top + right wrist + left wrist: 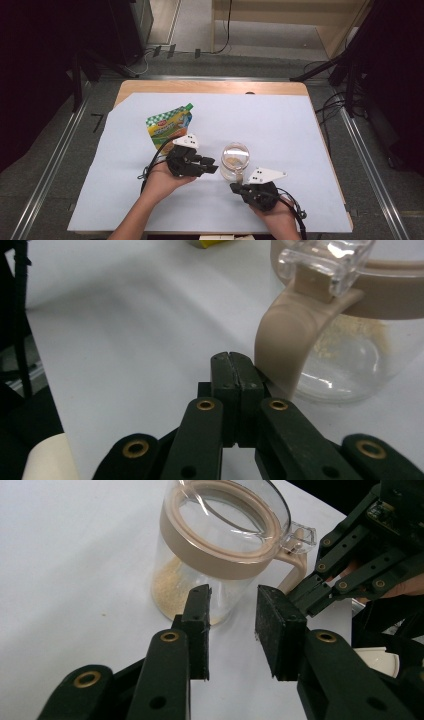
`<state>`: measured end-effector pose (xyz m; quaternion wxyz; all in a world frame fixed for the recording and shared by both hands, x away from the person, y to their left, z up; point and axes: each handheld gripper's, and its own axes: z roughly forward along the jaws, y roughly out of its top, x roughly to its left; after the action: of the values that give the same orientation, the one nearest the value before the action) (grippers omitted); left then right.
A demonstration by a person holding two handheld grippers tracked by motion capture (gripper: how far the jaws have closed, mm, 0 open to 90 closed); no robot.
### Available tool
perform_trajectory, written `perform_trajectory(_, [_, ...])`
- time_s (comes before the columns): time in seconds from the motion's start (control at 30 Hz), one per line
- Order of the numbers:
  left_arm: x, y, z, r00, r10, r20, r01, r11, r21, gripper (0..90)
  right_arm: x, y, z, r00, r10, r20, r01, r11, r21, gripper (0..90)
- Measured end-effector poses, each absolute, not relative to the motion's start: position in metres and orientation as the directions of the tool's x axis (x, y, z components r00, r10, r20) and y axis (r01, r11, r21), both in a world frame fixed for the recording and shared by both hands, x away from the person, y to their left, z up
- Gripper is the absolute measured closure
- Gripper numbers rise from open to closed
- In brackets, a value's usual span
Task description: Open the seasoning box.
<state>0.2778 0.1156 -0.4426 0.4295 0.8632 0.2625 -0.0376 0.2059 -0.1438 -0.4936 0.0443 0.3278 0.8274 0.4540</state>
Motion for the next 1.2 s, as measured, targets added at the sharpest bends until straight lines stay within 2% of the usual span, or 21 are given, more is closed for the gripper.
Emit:
perform_trajectory(0.4, [0.279,0.121,-0.442,0.860,0.432,-0.272,0.477,-0.489,0.730,56.9,0.206,-0.148,-0.494,-0.782,0.589,0.206,0.497,0.389,0.775,90.0])
perform_trajectory(1.2, [0.279,0.121,-0.447,0.865,0.437,-0.244,0.459,-0.499,0.735,51.5,0.220,-0.180,-0.493,-0.724,0.648,0.236,0.558,0.350,0.752,90.0])
